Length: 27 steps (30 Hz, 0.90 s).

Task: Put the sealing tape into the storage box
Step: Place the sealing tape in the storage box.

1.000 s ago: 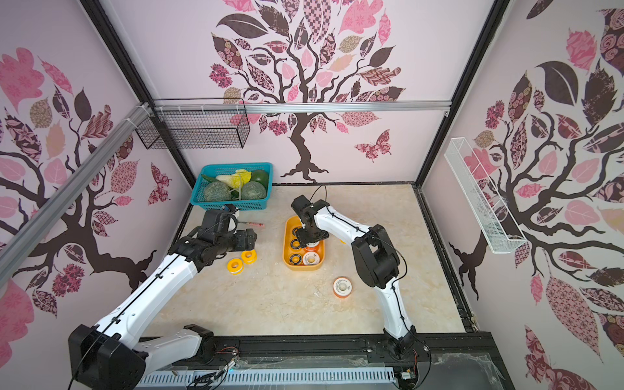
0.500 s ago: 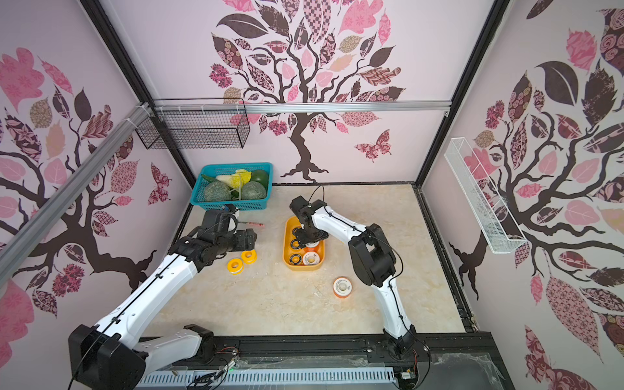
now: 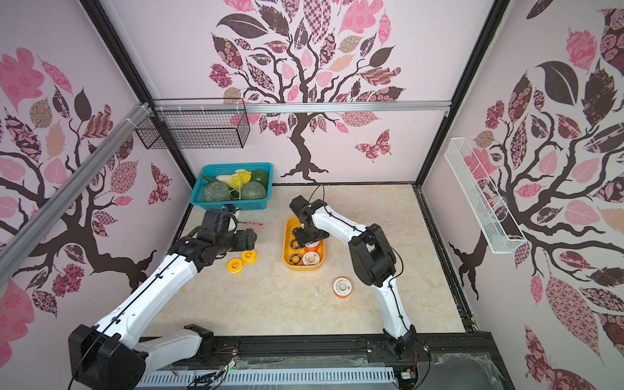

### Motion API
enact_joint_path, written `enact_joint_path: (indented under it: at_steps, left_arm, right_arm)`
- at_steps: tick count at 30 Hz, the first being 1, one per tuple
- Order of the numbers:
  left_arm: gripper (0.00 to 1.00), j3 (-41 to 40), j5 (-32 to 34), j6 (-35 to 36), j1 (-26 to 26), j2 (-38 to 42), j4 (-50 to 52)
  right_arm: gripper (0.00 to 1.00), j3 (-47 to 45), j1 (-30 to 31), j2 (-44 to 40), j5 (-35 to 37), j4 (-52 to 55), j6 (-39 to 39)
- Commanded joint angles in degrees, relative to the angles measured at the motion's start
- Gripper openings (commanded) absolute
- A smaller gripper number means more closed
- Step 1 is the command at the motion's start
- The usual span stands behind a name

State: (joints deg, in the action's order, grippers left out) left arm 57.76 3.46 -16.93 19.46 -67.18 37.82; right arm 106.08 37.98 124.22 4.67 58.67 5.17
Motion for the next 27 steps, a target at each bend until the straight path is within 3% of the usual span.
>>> enact_joint_path:
  at_steps: [1,11,15,27]
  left_arm:
    - [0.89,1.04,0.19,-0.06,-0.30,-0.23,0.05]
    - [0.89,1.12,0.04,-0.11,-0.31,-0.42,0.18]
    - [0.89,1.13,-0.10,0.02,-0.30,-0.53,0.31]
    - [0.89,1.36,0.25,0.13,-0.31,-1.11,0.83]
  right_arm:
    - [0.82,2.45,0.24,0.49,0.86,0.63,0.37]
    - [0.83,-0.60,-0.24,-6.70,-2.54,-2.90,1.35]
    - [0.83,-3.05,-1.95,-11.52,-6.78,-4.98,2.54]
    - [0.82,-11.25,-7.48,-20.61,-10.60,-7.29,3.67]
